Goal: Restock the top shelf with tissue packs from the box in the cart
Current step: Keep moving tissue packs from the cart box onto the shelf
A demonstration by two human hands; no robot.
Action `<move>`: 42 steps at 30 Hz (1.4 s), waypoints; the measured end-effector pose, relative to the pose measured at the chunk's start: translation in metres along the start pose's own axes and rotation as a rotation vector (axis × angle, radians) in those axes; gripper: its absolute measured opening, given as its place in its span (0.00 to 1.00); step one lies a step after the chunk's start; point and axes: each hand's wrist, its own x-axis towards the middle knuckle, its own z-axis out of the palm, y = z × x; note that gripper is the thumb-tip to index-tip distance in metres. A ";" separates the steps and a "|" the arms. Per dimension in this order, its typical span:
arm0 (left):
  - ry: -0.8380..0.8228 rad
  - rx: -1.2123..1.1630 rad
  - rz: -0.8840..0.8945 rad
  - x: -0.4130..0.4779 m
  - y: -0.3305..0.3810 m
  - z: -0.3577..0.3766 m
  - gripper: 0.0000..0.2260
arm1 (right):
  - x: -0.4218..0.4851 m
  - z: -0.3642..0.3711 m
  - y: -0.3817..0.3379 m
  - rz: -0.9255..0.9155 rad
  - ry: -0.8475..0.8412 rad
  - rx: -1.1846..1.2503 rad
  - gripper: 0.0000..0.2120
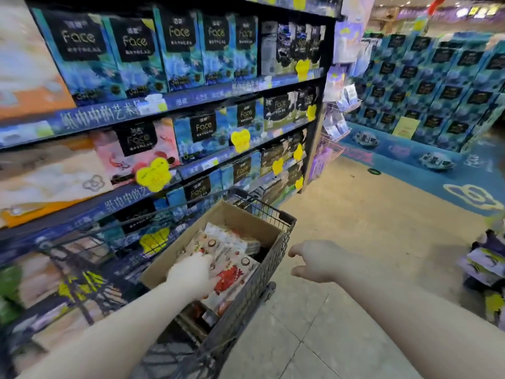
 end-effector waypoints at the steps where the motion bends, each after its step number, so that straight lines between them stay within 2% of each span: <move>1: -0.009 -0.014 -0.048 0.005 -0.002 0.006 0.13 | 0.015 0.001 0.007 -0.036 -0.013 0.005 0.25; 4: -0.024 -0.073 -0.179 0.020 0.001 0.019 0.11 | 0.062 0.001 0.034 -0.138 -0.052 0.026 0.24; 8: -0.055 -0.174 -0.341 0.031 0.016 0.031 0.21 | 0.122 0.003 0.066 -0.202 -0.138 0.053 0.24; 10: -0.065 -0.222 -0.409 0.032 0.025 0.039 0.21 | 0.152 0.006 0.075 -0.227 -0.155 0.063 0.25; 13: -0.095 -0.267 -0.523 0.029 0.028 0.053 0.18 | 0.188 0.015 0.072 -0.282 -0.221 0.056 0.24; 20: -0.119 -0.488 -0.772 0.046 0.005 0.079 0.23 | 0.258 0.030 0.037 -0.416 -0.307 0.015 0.24; 25: -0.221 -0.674 -0.807 0.079 -0.023 0.106 0.22 | 0.302 0.044 0.017 -0.355 -0.413 0.053 0.25; 31: -0.305 -0.872 -0.895 0.110 -0.051 0.137 0.29 | 0.350 0.075 -0.001 -0.238 -0.477 0.129 0.22; 34: -0.345 -0.968 -0.936 0.120 -0.057 0.154 0.28 | 0.363 0.094 -0.007 -0.189 -0.509 0.156 0.21; 39: -0.290 -1.224 -1.003 0.142 -0.058 0.177 0.22 | 0.388 0.130 -0.003 -0.135 -0.550 0.185 0.16; 42: -0.267 -1.289 -1.104 0.152 -0.056 0.195 0.23 | 0.401 0.149 -0.002 -0.108 -0.628 0.250 0.19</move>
